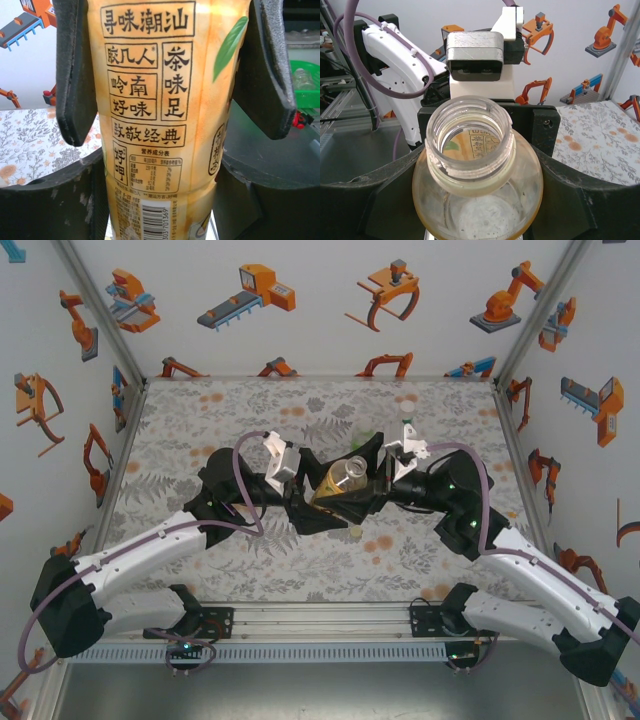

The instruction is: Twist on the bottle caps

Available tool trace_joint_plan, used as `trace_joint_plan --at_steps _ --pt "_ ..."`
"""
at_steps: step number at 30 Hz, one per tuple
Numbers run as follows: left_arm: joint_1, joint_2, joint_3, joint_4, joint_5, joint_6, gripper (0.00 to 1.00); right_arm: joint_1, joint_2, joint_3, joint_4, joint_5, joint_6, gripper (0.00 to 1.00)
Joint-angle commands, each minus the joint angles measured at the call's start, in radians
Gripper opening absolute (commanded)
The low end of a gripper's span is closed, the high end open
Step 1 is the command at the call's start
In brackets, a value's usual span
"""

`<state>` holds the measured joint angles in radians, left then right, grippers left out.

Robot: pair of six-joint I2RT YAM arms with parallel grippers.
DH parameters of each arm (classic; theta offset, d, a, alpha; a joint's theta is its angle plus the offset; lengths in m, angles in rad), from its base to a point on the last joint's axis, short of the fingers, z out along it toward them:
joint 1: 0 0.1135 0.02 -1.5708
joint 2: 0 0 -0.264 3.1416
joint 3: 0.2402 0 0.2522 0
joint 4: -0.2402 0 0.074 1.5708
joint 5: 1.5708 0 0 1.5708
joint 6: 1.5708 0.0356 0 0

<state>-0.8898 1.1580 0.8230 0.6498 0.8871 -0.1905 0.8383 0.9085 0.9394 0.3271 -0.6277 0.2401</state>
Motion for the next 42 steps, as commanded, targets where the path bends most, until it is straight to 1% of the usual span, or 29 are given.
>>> trace_joint_plan --at_steps 1,4,6,7,8,10,12,14,15,18,20,21,25,27,30,33,37,42 --pt "-0.006 0.006 0.036 0.005 0.021 -0.001 0.59 0.004 -0.024 -0.004 0.047 0.007 0.013 0.12" --pt "-0.006 0.006 0.038 0.001 0.023 0.0 0.55 0.003 -0.024 -0.005 0.046 0.01 0.013 0.12" --pt "-0.006 0.006 0.039 -0.01 0.022 0.005 0.49 0.004 -0.025 -0.005 0.043 0.015 0.011 0.13" --pt "-0.006 0.004 0.042 -0.02 0.022 0.012 0.46 0.003 -0.026 -0.005 0.038 0.02 0.009 0.17" --pt "-0.005 0.002 0.042 -0.029 0.019 0.017 0.43 0.003 -0.028 -0.007 0.036 0.025 0.01 0.24" --pt "-0.005 -0.003 0.047 -0.054 0.011 0.031 0.36 0.004 -0.034 -0.01 0.028 0.042 0.006 0.47" --pt "-0.003 -0.011 0.052 -0.086 -0.002 0.047 0.3 0.003 -0.045 -0.01 0.007 0.068 -0.007 0.64" --pt "0.0 -0.022 0.06 -0.129 -0.015 0.072 0.24 0.004 -0.063 -0.005 -0.029 0.1 -0.031 0.72" --pt "0.002 -0.03 0.065 -0.159 -0.028 0.085 0.21 0.003 -0.072 -0.002 -0.052 0.122 -0.046 0.75" --pt "0.019 -0.053 0.083 -0.243 -0.051 0.114 0.12 0.003 -0.104 0.013 -0.124 0.197 -0.088 0.78" --pt "0.042 -0.068 0.09 -0.284 -0.065 0.116 0.02 0.004 -0.124 0.018 -0.166 0.245 -0.111 0.78" --pt "0.058 -0.078 0.094 -0.308 -0.069 0.116 0.0 0.004 -0.136 0.019 -0.186 0.273 -0.12 0.78" --pt "0.131 -0.124 0.106 -0.401 -0.074 0.125 0.0 0.003 -0.168 0.012 -0.25 0.423 -0.121 0.79" --pt "0.168 -0.149 0.127 -0.493 -0.095 0.156 0.0 0.004 -0.176 0.009 -0.29 0.545 -0.08 0.8" --pt "0.222 -0.177 0.16 -0.625 -0.115 0.211 0.0 0.003 -0.173 0.001 -0.337 0.655 -0.028 0.79" --pt "0.289 -0.192 0.177 -0.7 -0.117 0.23 0.0 0.002 -0.152 -0.009 -0.375 0.689 0.02 0.79" --pt "0.372 -0.204 0.174 -0.745 -0.105 0.259 0.0 0.002 -0.094 -0.012 -0.444 0.705 0.091 0.78" --pt "0.423 -0.21 0.148 -0.762 -0.099 0.311 0.0 0.002 -0.004 -0.011 -0.557 0.739 0.197 0.78"
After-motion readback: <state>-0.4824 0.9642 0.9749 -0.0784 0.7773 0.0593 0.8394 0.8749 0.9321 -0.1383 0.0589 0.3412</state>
